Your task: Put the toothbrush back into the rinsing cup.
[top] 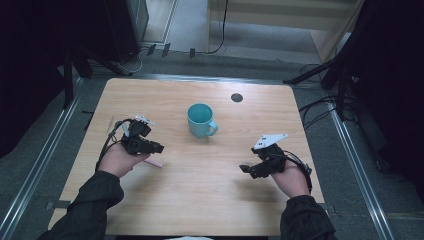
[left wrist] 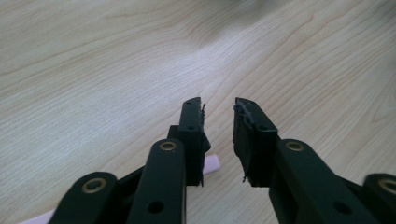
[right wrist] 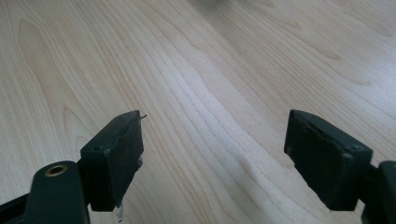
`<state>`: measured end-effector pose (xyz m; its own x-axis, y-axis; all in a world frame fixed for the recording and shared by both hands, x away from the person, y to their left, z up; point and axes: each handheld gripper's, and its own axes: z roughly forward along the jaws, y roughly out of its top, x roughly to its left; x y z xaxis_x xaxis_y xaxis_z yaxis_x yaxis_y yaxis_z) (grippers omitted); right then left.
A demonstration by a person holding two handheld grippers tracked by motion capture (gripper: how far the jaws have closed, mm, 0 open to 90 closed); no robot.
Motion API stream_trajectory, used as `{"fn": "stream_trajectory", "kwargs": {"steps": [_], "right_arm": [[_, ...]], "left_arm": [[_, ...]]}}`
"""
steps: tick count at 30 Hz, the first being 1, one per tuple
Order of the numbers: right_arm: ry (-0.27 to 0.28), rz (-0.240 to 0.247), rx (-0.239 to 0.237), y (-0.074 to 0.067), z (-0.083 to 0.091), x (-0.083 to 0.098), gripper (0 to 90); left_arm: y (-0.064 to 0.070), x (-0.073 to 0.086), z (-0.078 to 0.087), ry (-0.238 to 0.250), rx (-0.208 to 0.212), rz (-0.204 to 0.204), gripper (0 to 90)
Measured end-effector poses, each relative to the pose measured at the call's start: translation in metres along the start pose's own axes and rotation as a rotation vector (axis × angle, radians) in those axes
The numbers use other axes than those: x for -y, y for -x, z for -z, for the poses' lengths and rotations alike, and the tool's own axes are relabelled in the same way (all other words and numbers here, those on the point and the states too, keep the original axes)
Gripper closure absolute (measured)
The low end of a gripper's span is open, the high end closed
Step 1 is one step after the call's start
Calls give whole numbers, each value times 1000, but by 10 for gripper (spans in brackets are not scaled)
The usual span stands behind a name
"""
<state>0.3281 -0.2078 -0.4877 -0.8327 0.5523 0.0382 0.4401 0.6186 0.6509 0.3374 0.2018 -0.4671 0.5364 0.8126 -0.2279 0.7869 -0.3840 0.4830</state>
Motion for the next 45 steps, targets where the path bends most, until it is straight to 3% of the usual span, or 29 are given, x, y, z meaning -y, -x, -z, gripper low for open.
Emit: {"fn": "stream_trajectory", "kwargs": {"steps": [3,6,10,15,23,39,45], "right_arm": [[-3,0,3,0,0,0,193],[0,9,-17,-2,1,1,193],[-3,10,-17,-3,1,2,193],[-6,13,-6,-1,1,3,192],[-22,-2,15,4,2,6,184],[-27,0,23,7,6,8,188],[-31,-6,8,8,4,7,188]], "left_arm": [[-3,-2,-5,-31,-44,-6,793],[-6,-3,-6,-37,-38,8,833],[-10,-4,-13,-81,-52,15,887],[-9,-6,-24,-145,-74,35,895],[-5,-4,-32,-206,-63,93,897],[-7,1,-43,-257,-70,98,897],[-10,3,-40,-257,-71,121,897]]}}
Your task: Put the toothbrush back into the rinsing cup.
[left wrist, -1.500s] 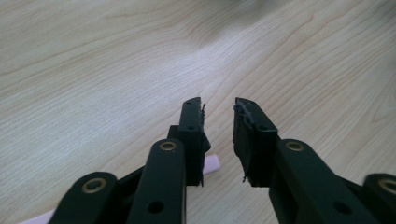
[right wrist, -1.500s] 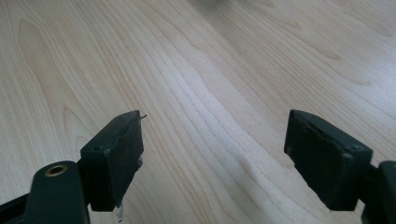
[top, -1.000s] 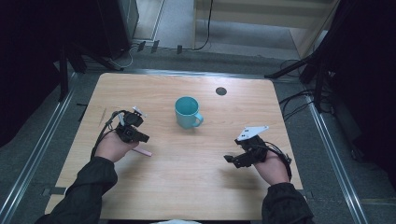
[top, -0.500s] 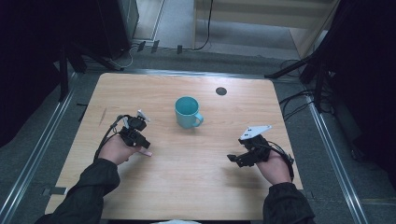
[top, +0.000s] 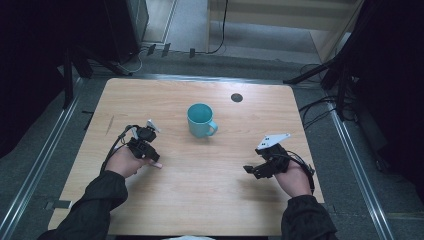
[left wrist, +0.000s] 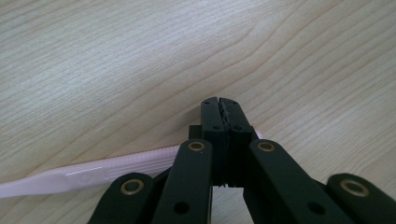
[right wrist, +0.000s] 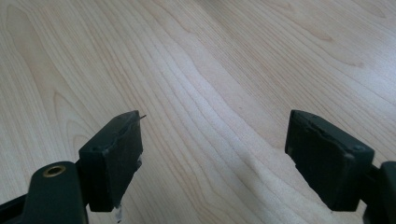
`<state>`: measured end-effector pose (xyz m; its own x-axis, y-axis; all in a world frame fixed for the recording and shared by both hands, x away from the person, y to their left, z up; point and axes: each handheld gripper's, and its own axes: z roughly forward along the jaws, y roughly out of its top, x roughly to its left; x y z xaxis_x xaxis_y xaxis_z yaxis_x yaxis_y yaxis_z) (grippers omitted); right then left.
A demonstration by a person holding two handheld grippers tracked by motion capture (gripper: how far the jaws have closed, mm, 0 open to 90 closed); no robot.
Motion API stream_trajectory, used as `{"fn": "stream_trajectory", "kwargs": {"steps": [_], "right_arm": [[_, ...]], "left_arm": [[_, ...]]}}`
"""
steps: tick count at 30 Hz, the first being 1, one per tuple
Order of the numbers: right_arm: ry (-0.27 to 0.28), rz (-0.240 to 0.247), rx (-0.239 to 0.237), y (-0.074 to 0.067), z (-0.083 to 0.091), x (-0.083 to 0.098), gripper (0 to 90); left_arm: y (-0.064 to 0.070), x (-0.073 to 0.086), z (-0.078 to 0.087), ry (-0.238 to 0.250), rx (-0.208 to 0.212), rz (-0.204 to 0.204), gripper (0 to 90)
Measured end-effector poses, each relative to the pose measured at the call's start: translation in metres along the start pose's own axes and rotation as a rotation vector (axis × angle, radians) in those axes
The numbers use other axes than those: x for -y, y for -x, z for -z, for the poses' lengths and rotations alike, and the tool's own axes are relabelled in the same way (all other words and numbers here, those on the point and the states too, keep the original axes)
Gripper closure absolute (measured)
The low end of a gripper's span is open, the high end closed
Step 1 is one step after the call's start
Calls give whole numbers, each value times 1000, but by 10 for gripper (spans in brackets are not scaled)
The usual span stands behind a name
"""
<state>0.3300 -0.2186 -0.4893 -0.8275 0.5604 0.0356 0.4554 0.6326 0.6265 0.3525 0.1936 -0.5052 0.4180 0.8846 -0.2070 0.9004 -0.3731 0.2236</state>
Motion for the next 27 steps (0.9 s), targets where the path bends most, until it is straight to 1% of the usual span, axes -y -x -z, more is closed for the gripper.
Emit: {"fn": "stream_trajectory", "kwargs": {"steps": [3,7,10,13,15,16,17,18,19,23,24,27], "right_arm": [[-4,-4,2,1,1,1,188],[3,-7,3,2,1,0,188],[1,-4,4,2,1,0,188],[0,-4,4,2,1,0,189],[1,-4,10,3,2,0,188],[7,1,15,3,2,0,188],[12,-1,17,3,3,0,188],[17,-5,19,4,3,0,188],[19,-9,21,5,4,0,188],[18,-21,28,7,4,0,188],[18,-16,27,7,4,-1,188],[22,-14,24,8,3,-2,188]], "left_arm": [[0,2,0,-8,2,0,897],[0,5,-3,-27,-11,-7,896],[0,8,-3,-32,-5,-4,896],[-1,12,-1,-27,-6,-4,896],[-3,16,2,-18,6,3,896],[-3,17,3,-13,5,8,897],[-4,18,4,-15,1,3,896],[-4,20,4,-13,0,10,896],[-4,20,4,-14,0,9,896],[-6,23,5,-17,-5,19,896],[-6,24,5,-11,-8,28,896],[-9,27,6,-15,-8,30,896]]}}
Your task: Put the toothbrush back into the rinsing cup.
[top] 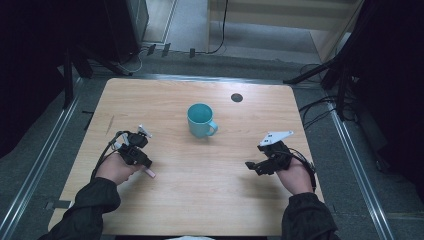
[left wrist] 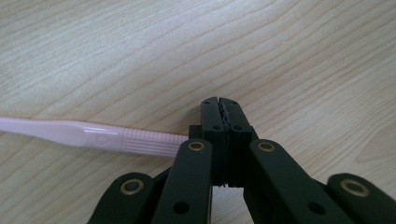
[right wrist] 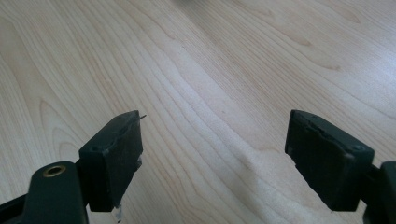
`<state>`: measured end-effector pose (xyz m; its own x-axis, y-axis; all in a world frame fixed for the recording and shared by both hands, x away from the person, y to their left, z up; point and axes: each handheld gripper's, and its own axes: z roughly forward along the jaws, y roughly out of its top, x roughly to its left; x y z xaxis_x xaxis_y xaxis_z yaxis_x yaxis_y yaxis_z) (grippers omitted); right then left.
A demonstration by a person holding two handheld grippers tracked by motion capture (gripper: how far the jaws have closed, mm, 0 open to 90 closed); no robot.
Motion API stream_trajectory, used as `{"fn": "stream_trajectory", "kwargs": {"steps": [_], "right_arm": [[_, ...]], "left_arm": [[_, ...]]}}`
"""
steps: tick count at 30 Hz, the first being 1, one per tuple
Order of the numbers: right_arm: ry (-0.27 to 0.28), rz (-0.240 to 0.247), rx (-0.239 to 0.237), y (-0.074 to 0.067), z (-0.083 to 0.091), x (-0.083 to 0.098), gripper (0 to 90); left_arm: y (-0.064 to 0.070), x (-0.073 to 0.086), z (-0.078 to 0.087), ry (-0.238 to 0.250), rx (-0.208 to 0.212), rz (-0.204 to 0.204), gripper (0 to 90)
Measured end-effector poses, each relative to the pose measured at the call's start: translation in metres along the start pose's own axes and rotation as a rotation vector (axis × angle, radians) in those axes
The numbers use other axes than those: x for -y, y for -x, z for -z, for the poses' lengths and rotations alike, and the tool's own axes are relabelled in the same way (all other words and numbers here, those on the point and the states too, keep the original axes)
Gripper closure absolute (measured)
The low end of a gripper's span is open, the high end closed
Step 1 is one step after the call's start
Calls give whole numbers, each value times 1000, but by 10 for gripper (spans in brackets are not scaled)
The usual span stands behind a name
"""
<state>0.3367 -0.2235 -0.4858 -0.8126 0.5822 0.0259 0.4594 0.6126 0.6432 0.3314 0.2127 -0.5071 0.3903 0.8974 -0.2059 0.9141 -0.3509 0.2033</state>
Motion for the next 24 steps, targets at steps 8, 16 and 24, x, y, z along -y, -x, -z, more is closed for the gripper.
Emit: {"fn": "stream_trajectory", "kwargs": {"steps": [8,16,24], "right_arm": [[-6,12,-4,0,-3,-4,188],[-6,16,-18,0,-7,-9,188],[-2,30,-32,1,-12,-15,188]], "left_arm": [[-3,7,1,-5,3,20,896],[-8,15,3,-7,-6,41,895],[-14,25,9,-3,-15,69,895]]}}
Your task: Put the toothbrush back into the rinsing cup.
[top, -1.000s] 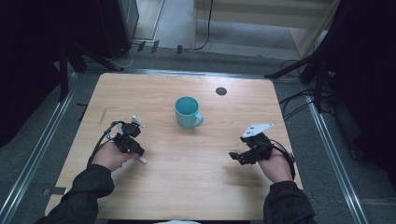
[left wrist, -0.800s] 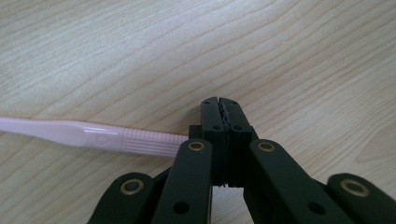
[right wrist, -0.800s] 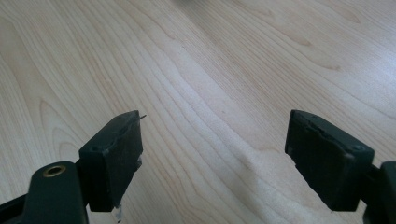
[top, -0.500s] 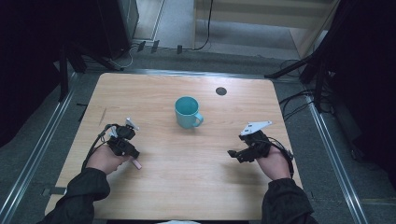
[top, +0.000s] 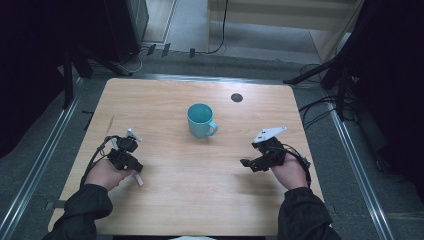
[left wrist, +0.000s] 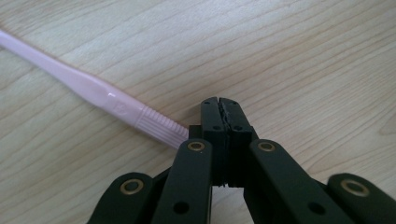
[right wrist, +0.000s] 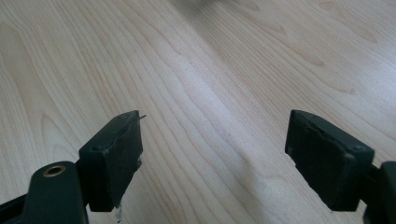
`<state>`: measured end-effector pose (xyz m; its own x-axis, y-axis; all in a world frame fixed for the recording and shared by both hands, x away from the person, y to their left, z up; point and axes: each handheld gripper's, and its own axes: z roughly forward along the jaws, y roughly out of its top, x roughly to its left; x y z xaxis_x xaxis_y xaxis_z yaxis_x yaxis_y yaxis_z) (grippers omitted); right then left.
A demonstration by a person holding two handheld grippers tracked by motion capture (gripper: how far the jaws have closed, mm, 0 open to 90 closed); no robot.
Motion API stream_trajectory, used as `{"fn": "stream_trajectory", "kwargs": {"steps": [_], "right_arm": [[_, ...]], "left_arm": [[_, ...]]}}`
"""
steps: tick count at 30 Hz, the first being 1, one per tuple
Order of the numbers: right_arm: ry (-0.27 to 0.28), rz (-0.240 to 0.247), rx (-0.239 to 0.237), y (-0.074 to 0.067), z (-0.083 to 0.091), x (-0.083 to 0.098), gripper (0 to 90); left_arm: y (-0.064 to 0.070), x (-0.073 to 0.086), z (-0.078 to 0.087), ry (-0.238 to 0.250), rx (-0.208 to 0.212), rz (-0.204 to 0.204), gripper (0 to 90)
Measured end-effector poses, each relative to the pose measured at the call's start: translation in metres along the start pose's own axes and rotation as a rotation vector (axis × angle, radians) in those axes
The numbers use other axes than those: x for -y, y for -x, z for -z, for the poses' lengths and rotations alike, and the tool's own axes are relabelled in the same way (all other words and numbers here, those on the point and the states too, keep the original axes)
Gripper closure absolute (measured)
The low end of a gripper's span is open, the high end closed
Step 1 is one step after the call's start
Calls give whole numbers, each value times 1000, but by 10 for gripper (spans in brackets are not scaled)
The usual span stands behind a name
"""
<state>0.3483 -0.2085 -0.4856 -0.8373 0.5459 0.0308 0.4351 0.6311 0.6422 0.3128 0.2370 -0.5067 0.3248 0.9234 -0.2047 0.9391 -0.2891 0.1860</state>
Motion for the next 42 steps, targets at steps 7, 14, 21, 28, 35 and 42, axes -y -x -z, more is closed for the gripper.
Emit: {"fn": "stream_trajectory", "kwargs": {"steps": [7,14,21,28,35,42], "right_arm": [[6,7,-5,0,-3,-5,188],[3,25,-15,0,-7,-10,188],[2,33,-24,0,-12,-16,188],[6,36,-28,1,-13,-18,188],[1,39,-29,1,-14,-19,188],[-5,35,-30,1,-14,-19,189]], "left_arm": [[-5,7,1,-1,-8,13,895],[-12,14,4,3,-11,40,895],[-20,21,8,6,-11,71,895],[-24,25,10,11,-10,93,894],[-26,25,12,10,-12,101,889],[-31,20,24,52,15,108,812]]}}
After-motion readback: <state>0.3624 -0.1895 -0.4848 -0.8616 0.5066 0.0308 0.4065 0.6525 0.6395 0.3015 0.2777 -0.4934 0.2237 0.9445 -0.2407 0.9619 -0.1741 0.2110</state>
